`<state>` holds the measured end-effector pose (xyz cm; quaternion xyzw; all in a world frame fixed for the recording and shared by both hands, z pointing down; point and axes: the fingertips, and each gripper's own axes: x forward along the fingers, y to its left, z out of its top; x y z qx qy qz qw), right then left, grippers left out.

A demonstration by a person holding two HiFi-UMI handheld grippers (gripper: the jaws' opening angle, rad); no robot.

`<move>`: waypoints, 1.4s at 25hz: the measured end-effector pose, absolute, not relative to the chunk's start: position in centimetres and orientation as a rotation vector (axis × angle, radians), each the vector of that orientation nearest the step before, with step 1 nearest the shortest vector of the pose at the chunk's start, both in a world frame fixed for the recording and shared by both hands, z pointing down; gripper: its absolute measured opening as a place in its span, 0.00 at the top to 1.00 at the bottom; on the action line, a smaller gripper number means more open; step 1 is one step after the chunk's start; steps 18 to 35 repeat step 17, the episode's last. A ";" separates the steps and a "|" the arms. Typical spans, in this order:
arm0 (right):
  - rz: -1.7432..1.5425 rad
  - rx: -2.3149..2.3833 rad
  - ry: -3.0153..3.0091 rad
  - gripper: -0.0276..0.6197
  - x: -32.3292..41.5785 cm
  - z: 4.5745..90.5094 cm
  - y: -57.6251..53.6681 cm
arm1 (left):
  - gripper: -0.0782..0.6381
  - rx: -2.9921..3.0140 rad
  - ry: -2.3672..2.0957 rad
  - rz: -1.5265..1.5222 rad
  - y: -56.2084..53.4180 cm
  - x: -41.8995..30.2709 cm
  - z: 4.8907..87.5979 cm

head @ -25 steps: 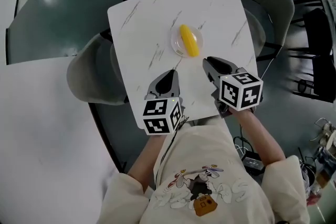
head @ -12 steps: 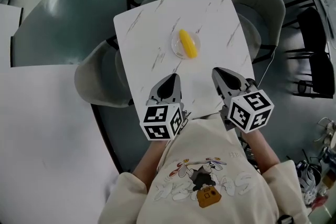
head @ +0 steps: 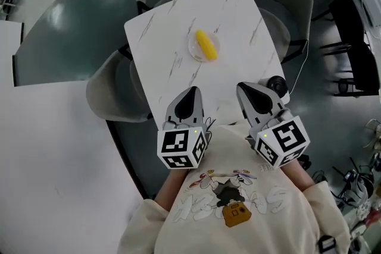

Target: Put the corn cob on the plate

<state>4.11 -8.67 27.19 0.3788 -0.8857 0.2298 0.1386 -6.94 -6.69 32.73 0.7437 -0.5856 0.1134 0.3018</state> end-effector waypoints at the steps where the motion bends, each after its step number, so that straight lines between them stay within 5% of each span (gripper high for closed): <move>1: 0.651 1.092 -2.569 0.95 3.9 26.9 -8.4 | 0.88 1.978 -1.553 0.299 -6.7 -6.9 32.5; 35: 0.619 1.053 -2.602 0.95 2.9 26.3 -6.8 | 0.88 2.018 -1.528 0.302 -5.8 -5.5 31.4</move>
